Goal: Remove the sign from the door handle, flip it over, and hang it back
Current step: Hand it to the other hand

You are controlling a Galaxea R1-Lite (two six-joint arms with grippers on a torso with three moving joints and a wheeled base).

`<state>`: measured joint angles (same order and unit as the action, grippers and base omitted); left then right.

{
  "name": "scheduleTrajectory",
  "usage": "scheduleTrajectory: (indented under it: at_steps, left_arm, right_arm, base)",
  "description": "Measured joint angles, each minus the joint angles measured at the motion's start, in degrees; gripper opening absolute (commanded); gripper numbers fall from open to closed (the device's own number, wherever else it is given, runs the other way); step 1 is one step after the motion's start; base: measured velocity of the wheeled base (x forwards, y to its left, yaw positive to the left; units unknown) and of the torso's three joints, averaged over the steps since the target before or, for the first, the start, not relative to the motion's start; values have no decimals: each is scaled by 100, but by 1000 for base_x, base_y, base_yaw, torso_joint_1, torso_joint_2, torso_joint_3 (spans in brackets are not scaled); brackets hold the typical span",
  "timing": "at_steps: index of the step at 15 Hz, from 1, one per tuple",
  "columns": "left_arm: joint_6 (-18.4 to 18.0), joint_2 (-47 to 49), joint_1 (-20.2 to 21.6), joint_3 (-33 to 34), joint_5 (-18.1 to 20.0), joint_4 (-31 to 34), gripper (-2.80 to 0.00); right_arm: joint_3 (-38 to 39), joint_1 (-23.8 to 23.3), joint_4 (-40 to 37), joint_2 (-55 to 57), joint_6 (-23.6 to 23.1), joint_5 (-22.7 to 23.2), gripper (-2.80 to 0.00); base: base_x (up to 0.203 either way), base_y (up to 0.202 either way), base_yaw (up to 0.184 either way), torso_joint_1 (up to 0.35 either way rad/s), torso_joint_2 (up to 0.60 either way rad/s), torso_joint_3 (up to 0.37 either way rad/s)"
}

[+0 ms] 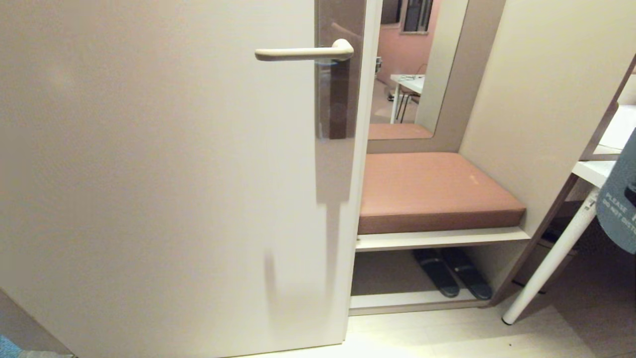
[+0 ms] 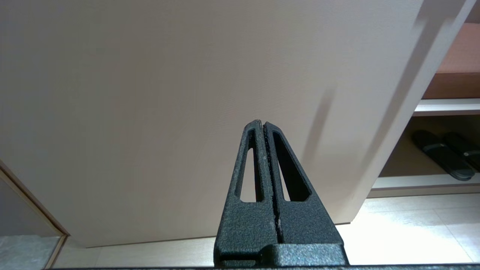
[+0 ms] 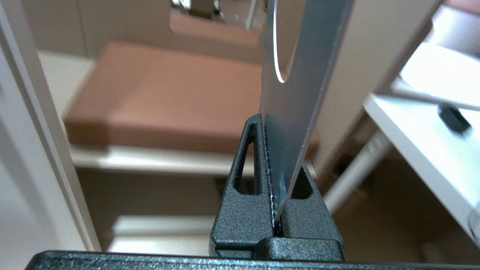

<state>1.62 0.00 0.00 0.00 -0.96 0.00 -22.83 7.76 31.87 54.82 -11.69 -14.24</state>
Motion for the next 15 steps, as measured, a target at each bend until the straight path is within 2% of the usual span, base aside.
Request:
scheduleTrajectory:
  at_steps: [4, 8, 11, 15]
  left_arm:
    - [0, 0, 0, 0, 2, 0, -280]
    - [-2, 0, 0, 0, 3, 0, -280]
    - [-2, 0, 0, 0, 0, 0, -280]
    - [0, 0, 0, 0, 2, 0, -280]
  right_arm:
    - [1123, -646, 18, -957, -159, 919, -280]
    - [2033, -790, 418, -1457, -136, 1097, -280]
    - [2249, -821, 390, -1697, -105, 1518, -280]
    - [2281, -1106, -462, -2118, -37, 1798, -280]
  base:
    - [0, 0, 0, 0, 0, 0]
    - [0, 0, 0, 0, 0, 0]
    - [0, 0, 0, 0, 0, 0]
    - [0, 0, 0, 0, 0, 0]
